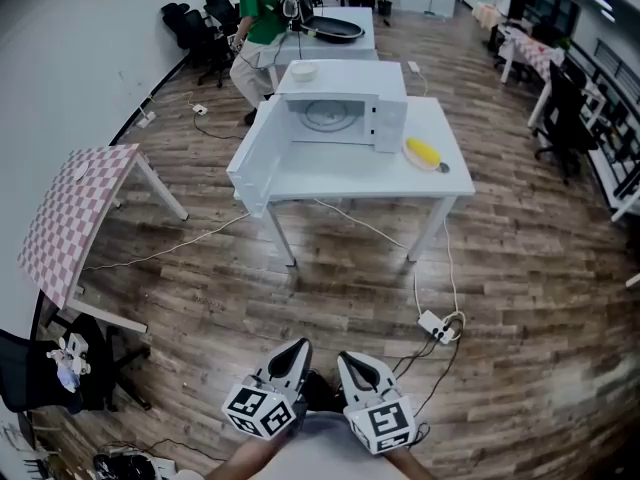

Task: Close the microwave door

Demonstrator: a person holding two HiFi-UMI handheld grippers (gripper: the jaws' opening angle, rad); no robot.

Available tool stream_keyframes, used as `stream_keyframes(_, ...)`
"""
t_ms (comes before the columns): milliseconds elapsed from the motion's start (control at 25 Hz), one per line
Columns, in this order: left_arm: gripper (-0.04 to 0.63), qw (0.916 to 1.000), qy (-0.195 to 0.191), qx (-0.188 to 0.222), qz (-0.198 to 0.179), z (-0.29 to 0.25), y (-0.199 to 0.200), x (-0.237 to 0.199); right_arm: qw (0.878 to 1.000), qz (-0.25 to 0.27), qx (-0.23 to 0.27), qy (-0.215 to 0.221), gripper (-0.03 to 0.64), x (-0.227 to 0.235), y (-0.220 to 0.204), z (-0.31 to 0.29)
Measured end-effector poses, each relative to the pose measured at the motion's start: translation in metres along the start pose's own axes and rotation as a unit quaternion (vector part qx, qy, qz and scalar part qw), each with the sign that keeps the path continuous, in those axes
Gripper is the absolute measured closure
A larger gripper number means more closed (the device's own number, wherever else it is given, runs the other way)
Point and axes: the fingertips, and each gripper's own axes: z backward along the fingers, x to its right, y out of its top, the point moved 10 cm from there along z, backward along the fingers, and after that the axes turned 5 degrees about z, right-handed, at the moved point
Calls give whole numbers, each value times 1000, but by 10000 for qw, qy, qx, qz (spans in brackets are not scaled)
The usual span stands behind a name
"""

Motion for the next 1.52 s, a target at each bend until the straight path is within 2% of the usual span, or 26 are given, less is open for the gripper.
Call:
stream_keyframes(320, 577, 9999, -18, 13, 130, -15, -4, 5, 9998, -49, -137, 124, 594, 12, -5, -2)
stream_keyframes(720, 577, 9997, 44, 3, 245, -45, 1, -11, 9998, -89, -137, 132, 594, 39, 3, -24)
stream_keyframes(1520, 577, 9993, 136, 15, 353, -113, 51, -67, 9994, -147, -190, 255, 594, 89, 38, -119)
